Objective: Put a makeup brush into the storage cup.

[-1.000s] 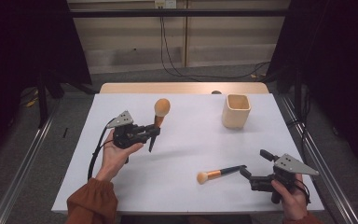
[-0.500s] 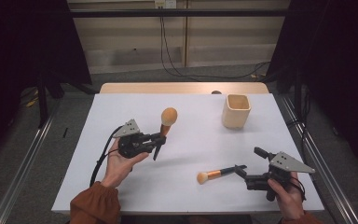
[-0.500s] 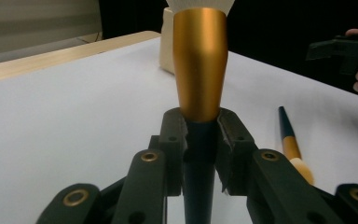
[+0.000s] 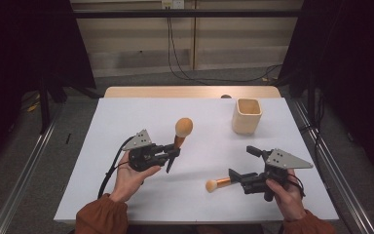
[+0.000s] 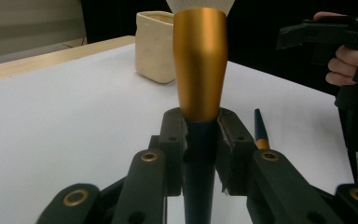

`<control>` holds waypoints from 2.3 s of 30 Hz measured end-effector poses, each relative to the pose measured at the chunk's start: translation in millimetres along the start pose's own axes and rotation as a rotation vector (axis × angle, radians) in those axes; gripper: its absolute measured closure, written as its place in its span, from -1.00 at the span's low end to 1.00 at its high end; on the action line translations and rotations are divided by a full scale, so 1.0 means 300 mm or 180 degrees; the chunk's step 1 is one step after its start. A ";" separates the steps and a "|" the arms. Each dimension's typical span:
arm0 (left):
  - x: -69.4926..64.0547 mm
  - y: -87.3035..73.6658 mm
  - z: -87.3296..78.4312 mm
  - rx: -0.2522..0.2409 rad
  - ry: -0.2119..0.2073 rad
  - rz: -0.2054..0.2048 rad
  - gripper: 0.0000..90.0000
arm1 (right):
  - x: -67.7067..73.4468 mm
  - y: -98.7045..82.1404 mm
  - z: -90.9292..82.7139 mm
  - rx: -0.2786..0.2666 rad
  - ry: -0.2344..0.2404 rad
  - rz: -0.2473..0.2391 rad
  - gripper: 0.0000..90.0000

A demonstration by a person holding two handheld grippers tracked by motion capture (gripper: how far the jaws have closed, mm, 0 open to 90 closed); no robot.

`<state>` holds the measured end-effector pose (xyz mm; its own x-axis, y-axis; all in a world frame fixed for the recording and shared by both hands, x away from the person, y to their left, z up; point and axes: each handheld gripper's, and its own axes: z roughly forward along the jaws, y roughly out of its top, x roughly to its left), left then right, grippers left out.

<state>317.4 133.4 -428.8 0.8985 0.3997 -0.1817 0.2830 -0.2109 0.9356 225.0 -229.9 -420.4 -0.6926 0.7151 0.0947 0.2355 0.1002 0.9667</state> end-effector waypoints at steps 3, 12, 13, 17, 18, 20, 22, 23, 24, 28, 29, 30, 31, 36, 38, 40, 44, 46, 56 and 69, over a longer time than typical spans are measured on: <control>-0.012 0.002 0.004 -0.0007 -0.0033 0.0023 0.65 | 0.005 0.007 0.017 0.0015 0.0099 0.0021 -1.00; -0.040 0.008 0.026 -0.0078 -0.0113 0.0034 0.65 | 0.018 0.040 0.085 -0.0066 0.0235 0.0004 -1.00; -0.046 0.011 0.031 -0.0077 -0.0126 0.0047 0.65 | 0.020 0.049 0.096 -0.0119 0.0283 0.0024 -1.00; -0.055 0.017 0.039 -0.0107 -0.0161 0.0031 0.65 | 0.024 0.063 0.113 -0.0157 0.0368 0.0070 -1.00; -0.060 0.020 0.043 -0.0101 -0.0148 0.0031 0.65 | 0.026 0.068 0.120 -0.0168 0.0426 0.0096 -1.00; -0.067 0.022 0.049 -0.0128 -0.0166 0.0020 0.65 | 0.031 0.076 0.133 -0.0164 0.0467 0.0096 -1.00; -0.075 0.028 0.058 -0.0112 -0.0188 0.0037 0.65 | 0.034 0.085 0.151 -0.0182 0.0506 0.0104 -1.00; -0.081 0.032 0.063 -0.0127 -0.0200 0.0042 0.65 | 0.035 0.088 0.156 -0.0188 0.0525 0.0114 -1.00; -0.084 0.034 0.067 -0.0134 -0.0222 0.0047 0.65 | 0.036 0.094 0.165 -0.0190 0.0525 0.0102 -1.00; -0.089 0.042 0.084 -0.0129 -0.0223 0.0071 0.65 | 0.043 0.120 0.192 -0.0239 0.0537 0.0055 -1.00; -0.090 0.043 0.092 -0.0127 -0.0210 0.0089 0.65 | 0.045 0.125 0.198 -0.0242 0.0545 0.0056 -1.00; -0.088 0.045 0.096 -0.0117 -0.0228 0.0086 0.65 | 0.046 0.133 0.208 -0.0244 0.0573 0.0063 -1.00; -0.087 0.046 0.100 -0.0124 -0.0235 0.0075 0.65 | 0.048 0.139 0.217 -0.0226 0.0577 0.0060 -1.00; -0.092 0.046 0.119 -0.0150 -0.0265 0.0065 0.65 | 0.045 0.150 0.262 -0.0208 0.0563 0.0123 -1.00; -0.095 0.045 0.122 -0.0146 -0.0278 0.0086 0.65 | 0.046 0.151 0.269 -0.0204 0.0551 0.0132 -1.00; -0.099 0.045 0.124 -0.0153 -0.0292 0.0080 0.65 | 0.049 0.152 0.286 -0.0198 0.0499 0.0192 -0.98; -0.102 0.044 0.123 -0.0150 -0.0302 0.0091 0.65 | 0.048 0.145 0.299 -0.0176 0.0469 0.0176 -0.94; -0.102 0.044 0.123 -0.0150 -0.0307 0.0087 0.65 | 0.050 0.141 0.302 -0.0149 0.0465 0.0171 -0.85; -0.099 0.038 0.126 -0.0132 -0.0304 0.0099 0.65 | 0.049 0.122 0.308 -0.0156 0.0486 0.0282 -0.28; -0.084 0.029 0.126 -0.0116 -0.0296 0.0073 0.65 | 0.042 0.106 0.321 -0.0136 0.0679 0.0480 0.43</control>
<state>309.9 87.6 -427.4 0.9324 0.3101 -0.1859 0.2512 -0.1859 0.9499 289.3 -151.1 -411.5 -0.7809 0.5573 0.2822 0.3213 -0.0291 0.9465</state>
